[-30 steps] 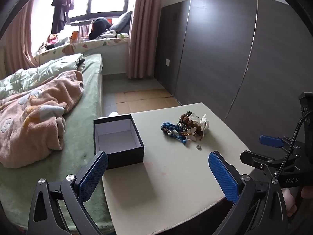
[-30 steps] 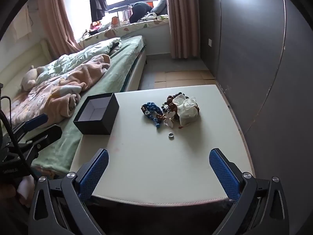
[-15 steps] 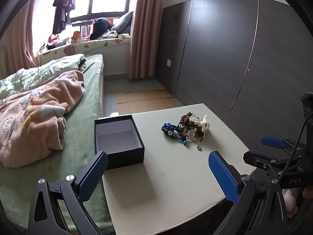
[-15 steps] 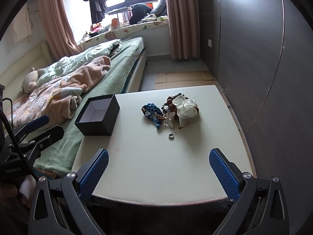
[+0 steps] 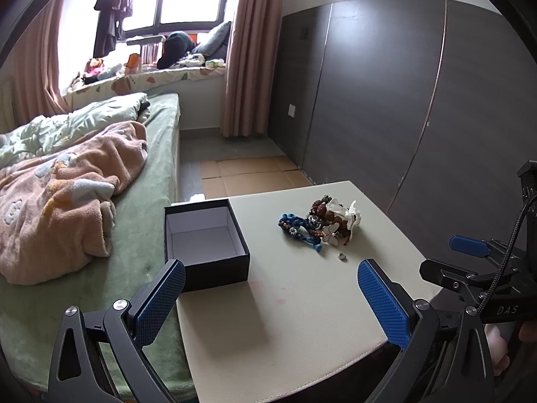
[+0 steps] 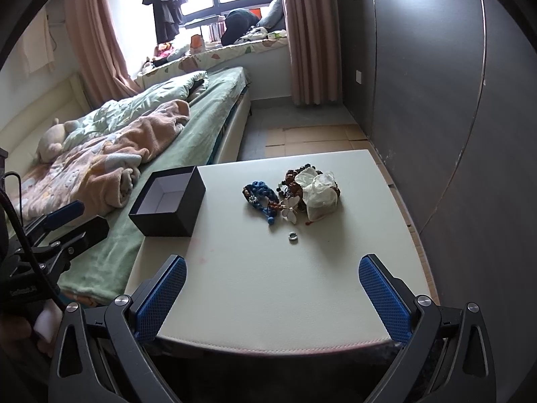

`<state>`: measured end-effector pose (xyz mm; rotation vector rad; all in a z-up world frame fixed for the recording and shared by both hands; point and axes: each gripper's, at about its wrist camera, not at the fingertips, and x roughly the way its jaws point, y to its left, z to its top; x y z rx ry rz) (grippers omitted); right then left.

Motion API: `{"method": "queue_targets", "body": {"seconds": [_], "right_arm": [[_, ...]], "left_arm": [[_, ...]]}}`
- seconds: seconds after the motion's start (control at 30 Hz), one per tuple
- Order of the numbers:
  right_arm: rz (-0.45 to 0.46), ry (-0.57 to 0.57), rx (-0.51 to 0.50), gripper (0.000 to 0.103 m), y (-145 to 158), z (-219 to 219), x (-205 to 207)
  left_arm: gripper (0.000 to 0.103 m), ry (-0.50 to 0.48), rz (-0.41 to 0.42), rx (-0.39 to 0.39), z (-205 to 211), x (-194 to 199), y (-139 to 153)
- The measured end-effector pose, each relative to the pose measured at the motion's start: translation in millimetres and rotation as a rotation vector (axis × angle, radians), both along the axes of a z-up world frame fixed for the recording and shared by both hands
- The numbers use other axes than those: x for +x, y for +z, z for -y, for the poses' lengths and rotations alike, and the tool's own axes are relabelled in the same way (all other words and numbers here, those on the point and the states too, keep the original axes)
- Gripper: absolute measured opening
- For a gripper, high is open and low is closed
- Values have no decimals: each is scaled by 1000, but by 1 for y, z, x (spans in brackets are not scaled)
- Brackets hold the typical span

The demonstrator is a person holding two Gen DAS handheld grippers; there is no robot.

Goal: Organize jewelry

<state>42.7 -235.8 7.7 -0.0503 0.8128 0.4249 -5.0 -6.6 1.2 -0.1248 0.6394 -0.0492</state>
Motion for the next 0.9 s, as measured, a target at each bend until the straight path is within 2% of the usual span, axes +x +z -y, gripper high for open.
{"method": "queue_targets", "body": {"seconds": [0.9], "right_arm": [[31,-14,12,103,7,-1,-5]], "left_arm": [[103,5,-2,5,4,-3,-1]]}}
